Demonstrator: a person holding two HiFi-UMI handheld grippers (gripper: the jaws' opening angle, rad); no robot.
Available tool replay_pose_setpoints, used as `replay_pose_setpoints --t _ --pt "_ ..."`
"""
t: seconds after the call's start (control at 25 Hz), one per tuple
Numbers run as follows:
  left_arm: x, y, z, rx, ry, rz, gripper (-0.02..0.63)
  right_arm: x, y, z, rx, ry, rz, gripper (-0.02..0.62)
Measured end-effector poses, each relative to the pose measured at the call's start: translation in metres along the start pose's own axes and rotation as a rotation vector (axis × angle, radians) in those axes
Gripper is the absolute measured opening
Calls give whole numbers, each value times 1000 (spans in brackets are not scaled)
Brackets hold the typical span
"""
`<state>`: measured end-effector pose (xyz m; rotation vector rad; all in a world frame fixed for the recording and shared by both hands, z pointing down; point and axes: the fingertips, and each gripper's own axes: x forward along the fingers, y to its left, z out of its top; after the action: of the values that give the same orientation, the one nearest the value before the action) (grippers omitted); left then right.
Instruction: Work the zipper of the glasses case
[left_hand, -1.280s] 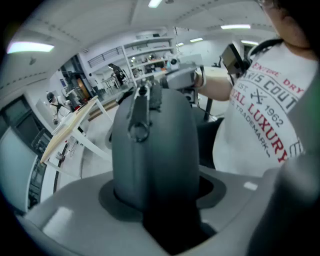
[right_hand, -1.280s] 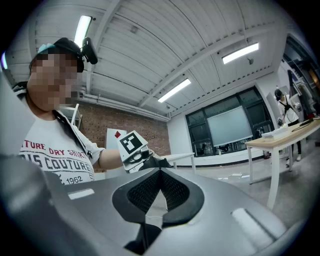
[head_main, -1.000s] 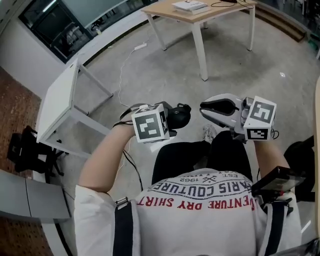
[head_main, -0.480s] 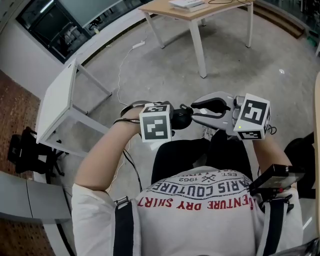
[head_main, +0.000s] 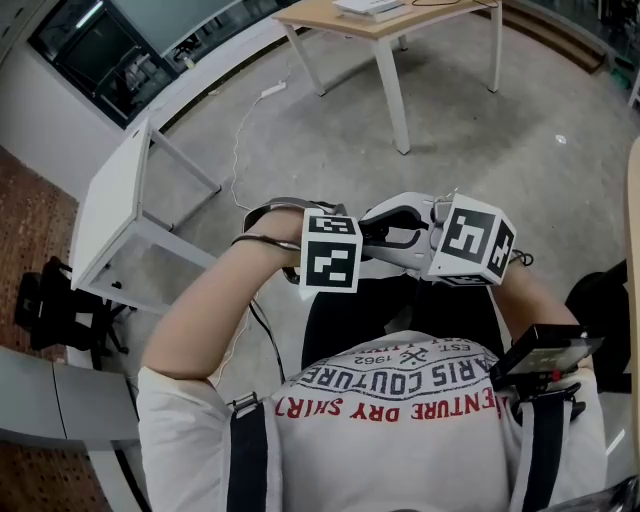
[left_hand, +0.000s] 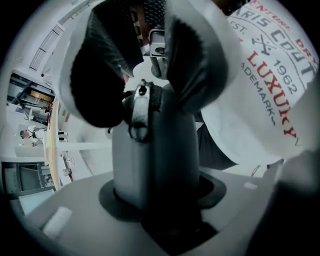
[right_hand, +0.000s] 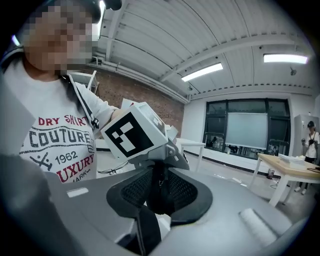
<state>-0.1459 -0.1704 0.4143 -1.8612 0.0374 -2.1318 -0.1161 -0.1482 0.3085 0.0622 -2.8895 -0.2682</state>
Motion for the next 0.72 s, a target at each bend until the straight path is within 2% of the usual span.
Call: replay_pose_setpoints --t 0.12,0.44,0.72 --pt "3 -4 -5 7 28 -23 247 5 1 -2 -14 18 4 86" --pt "1 -8 -3 -30 -6 -80 247 1 -3 -1 23 4 3 30" --pt "-4 -11 9 -82 -101 -125 245 -6 -8 6 98 -62 21 11"
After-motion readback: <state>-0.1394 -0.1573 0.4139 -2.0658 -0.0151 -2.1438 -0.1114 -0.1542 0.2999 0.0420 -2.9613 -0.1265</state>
